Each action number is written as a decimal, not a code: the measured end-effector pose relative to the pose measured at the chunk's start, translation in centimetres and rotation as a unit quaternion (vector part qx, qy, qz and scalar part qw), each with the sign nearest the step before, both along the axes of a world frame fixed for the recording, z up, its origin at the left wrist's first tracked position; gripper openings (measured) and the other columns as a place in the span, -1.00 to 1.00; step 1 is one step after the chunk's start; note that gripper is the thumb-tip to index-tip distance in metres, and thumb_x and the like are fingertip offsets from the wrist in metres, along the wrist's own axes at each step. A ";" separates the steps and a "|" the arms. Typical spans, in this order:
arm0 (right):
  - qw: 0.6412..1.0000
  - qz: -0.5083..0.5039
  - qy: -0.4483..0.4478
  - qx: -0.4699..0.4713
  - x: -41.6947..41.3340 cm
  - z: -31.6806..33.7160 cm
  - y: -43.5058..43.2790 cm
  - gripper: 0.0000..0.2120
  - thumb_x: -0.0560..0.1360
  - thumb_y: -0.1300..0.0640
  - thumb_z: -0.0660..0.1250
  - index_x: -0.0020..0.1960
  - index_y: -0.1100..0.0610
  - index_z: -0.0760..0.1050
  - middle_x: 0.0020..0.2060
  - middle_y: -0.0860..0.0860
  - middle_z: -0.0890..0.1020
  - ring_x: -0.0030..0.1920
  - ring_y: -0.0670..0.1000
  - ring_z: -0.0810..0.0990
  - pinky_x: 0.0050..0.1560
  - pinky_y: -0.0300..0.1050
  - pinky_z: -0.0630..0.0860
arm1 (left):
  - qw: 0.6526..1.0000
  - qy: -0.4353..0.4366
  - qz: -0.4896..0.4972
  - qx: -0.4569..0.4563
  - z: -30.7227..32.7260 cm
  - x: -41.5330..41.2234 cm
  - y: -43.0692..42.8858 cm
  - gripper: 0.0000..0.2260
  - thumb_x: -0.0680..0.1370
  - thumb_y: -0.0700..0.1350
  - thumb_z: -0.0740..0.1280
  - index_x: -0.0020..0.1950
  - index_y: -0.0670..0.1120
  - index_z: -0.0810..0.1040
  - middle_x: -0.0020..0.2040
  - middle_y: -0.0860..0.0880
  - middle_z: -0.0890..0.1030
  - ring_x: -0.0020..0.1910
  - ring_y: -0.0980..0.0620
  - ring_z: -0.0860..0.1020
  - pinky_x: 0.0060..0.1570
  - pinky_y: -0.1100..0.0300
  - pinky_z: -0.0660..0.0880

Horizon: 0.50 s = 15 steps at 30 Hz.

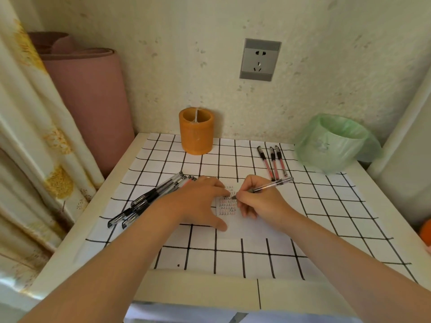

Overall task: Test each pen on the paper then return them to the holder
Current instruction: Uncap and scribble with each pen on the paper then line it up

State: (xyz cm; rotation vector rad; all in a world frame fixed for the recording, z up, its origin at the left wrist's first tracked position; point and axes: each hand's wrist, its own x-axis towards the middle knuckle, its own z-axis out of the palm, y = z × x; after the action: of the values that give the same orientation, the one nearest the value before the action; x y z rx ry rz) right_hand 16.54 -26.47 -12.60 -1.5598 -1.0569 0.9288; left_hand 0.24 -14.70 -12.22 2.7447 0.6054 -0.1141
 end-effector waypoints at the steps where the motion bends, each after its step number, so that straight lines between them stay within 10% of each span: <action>1: 1.000 0.016 -0.012 0.004 -0.2 0.0 0.0 -0.87 0.47 0.39 0.32 -0.16 0.20 0.45 -0.40 0.18 0.60 -0.49 0.08 0.54 -0.52 -0.16 0.36 | 1.000 0.001 -0.001 -0.002 0.0 0.0 0.1 -0.18 0.35 0.33 0.46 0.54 0.12 0.29 0.45 0.15 0.27 0.42 0.09 0.19 0.38 0.12 0.20; 15: 0.981 0.084 -0.172 0.038 -1.8 -1.8 -0.1 -0.90 0.33 0.31 0.42 -0.28 0.20 0.51 -0.35 0.01 0.59 -0.33 -0.06 0.54 -0.33 -0.19 0.46 | 1.000 -0.011 -0.003 -0.023 0.0 -0.4 0.2 -0.16 0.32 0.29 0.51 0.53 0.07 0.32 0.49 0.16 0.25 0.44 0.11 0.18 0.43 0.07 0.21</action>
State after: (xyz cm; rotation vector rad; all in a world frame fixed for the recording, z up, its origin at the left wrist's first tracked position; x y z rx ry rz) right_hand 14.78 -26.56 -14.44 -1.6209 -1.4707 0.7330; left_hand -0.19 -14.52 -12.20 2.6996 0.5800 -0.0977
